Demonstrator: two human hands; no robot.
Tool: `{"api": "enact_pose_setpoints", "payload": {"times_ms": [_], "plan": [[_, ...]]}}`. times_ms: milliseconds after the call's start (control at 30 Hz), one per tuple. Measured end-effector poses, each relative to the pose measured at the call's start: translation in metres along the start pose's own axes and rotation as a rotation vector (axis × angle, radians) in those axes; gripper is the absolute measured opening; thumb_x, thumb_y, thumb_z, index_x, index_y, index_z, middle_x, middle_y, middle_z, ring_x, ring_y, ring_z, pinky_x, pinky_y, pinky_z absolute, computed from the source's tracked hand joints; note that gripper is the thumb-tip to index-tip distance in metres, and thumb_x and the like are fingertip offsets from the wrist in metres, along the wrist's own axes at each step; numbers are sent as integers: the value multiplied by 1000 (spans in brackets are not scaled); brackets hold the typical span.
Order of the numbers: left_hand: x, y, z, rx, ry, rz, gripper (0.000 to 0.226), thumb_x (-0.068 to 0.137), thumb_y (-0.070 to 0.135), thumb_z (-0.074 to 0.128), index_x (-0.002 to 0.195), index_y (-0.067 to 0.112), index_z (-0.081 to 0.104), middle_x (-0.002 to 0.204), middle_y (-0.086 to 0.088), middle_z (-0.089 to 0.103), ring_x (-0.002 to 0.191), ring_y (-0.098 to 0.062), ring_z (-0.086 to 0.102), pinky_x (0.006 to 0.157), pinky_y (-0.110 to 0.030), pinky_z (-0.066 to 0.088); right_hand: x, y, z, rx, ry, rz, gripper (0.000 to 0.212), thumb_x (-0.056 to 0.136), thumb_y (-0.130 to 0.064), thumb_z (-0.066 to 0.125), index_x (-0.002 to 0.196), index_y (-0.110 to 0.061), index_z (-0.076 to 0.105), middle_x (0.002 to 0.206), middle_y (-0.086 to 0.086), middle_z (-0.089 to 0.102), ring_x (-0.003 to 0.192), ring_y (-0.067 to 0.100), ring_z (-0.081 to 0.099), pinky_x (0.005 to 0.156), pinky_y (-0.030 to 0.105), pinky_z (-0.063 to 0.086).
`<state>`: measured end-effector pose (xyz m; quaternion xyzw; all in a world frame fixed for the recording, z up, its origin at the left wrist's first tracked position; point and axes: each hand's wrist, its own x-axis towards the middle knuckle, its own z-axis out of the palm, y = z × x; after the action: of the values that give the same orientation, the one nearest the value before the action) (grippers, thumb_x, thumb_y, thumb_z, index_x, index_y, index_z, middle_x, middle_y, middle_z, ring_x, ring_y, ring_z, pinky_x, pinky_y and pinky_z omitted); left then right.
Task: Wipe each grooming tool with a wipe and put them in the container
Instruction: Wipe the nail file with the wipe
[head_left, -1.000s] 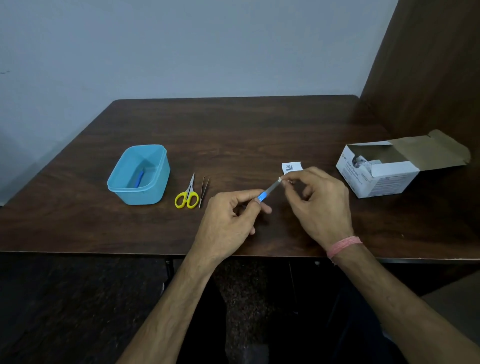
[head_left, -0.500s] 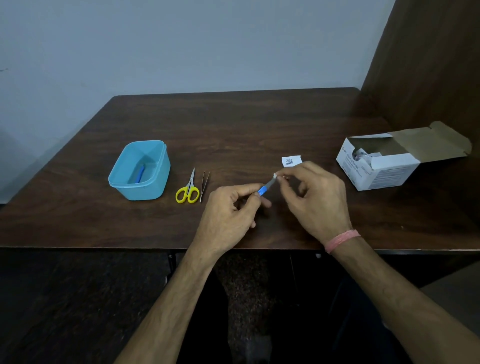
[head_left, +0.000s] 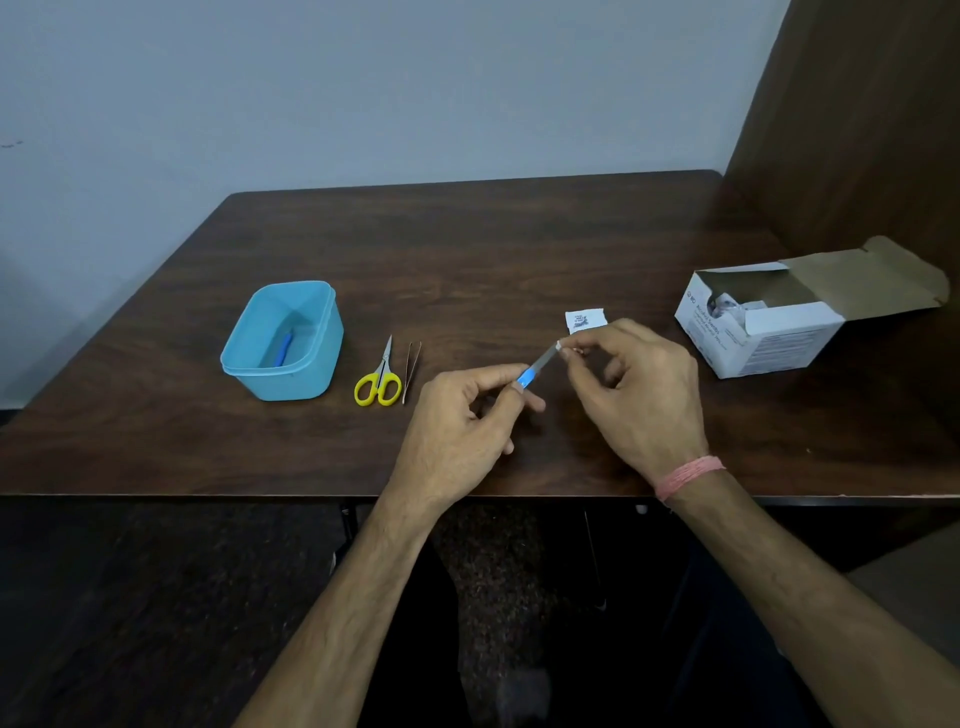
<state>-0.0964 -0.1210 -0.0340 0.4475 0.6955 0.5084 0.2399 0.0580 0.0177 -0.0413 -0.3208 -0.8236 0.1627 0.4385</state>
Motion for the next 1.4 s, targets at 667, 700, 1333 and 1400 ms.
{"api": "enact_pose_setpoints", "payload": {"times_ms": [667, 700, 1333, 1400], "plan": [[1, -2, -1, 12, -15, -5, 28, 114, 19, 61, 124, 31, 84, 100, 17, 85, 54, -7, 65, 56, -21, 50, 0, -1, 0, 35, -38, -38, 11, 94, -23, 83, 102, -30, 84, 94, -18, 71, 57, 9, 56, 61, 35, 54], [1, -2, 0, 8, -13, -5, 28, 114, 19, 61, 124, 32, 84, 100, 17, 85, 55, -8, 65, 56, -21, 50, 1, 0, 0, 33, -10, -3, 10, 94, -23, 84, 100, -31, 84, 92, -19, 70, 57, 10, 56, 62, 34, 54], [3, -9, 2, -59, 57, 7, 25, 115, 22, 63, 130, 29, 82, 105, 17, 86, 47, -14, 63, 52, -19, 48, -1, -4, -2, 77, -14, -74, 11, 96, -19, 83, 103, -27, 83, 97, -16, 73, 60, 11, 57, 63, 26, 51], [4, -10, 1, -55, 25, 25, 25, 116, 21, 63, 130, 30, 82, 107, 16, 86, 49, -17, 64, 54, -22, 49, -3, -5, 0, 19, -77, -159, 12, 98, -21, 80, 108, -26, 82, 100, -14, 73, 61, 6, 56, 61, 33, 55]]}}
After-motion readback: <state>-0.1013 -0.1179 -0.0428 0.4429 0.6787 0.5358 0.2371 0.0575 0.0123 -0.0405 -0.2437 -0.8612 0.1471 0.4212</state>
